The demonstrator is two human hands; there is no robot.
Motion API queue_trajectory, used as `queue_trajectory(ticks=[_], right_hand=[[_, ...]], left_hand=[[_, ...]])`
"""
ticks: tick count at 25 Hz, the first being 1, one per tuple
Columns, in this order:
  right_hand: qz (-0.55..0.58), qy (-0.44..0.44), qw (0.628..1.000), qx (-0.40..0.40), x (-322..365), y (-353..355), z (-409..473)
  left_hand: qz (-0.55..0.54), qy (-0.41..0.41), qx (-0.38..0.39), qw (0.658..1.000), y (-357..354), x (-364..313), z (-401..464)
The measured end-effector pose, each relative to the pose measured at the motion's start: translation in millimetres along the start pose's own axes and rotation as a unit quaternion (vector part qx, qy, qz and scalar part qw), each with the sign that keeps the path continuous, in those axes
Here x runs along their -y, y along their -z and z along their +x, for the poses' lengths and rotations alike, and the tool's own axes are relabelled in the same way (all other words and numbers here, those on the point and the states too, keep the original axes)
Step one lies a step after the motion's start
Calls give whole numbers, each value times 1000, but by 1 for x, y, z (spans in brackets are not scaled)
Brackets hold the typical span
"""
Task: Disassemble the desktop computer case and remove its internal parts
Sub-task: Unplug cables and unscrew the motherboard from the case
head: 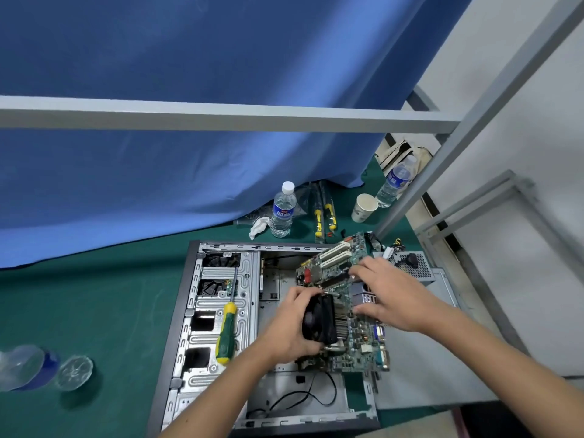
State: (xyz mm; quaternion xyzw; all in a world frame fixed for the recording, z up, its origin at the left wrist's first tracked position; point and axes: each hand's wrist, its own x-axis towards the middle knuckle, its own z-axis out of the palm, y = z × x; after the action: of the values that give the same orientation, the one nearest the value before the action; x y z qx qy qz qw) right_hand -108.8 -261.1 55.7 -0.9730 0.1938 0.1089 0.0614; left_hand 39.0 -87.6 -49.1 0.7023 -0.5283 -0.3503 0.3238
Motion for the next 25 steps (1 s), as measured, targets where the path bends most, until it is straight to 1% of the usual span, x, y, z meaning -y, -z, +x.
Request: queue_trajectory(ticks=[3, 7, 11, 13, 14, 16, 17, 18, 19, 20, 21, 22, 23, 25], right_hand=[[42, -16, 999, -12, -14, -3, -14], [82, -62, 995, -5, -34, -15, -30], [120, -139, 983, 15, -53, -41, -51], [132, -163, 978, 22, -58, -55, -56], [139, -168, 976, 25, -60, -61, -57], [157, -180, 971, 26, -65, -67, -57], [168, -183, 968, 26, -67, -70, -58], [180, -185, 966, 25, -69, -73, -59], [191, -186, 963, 25, -70, -77, -60], [201, -187, 961, 26, -71, -80, -60], [210, -190, 959, 30, -72, -82, -59], [215, -194, 957, 35, -73, -82, -58], [211, -195, 957, 42, -73, -81, -58], [198, -178, 963, 40, -69, -74, -57]], left_hand=[[-4, 27, -23, 999, -2, -14, 4], [15, 31, 10, 999, -6, -32, 19], [109, 11, 26, 994, -14, -47, 31], [141, 4, 28, 990, -20, -51, 31], [137, -1, 26, 990, -23, -51, 29], [64, 5, 4, 998, -23, -47, 24], [7, 33, -24, 999, -20, -43, 20], [-43, 83, -67, 993, -18, -38, 17], [-71, 149, -110, 980, -14, -32, 17], [-82, 227, -132, 961, -10, -27, 17], [-105, 300, -124, 940, -7, -22, 16], [-148, 349, -102, 920, -5, -18, 16], [-203, 373, -85, 901, -4, -16, 15], [-309, 380, -88, 867, 0, -16, 12]])
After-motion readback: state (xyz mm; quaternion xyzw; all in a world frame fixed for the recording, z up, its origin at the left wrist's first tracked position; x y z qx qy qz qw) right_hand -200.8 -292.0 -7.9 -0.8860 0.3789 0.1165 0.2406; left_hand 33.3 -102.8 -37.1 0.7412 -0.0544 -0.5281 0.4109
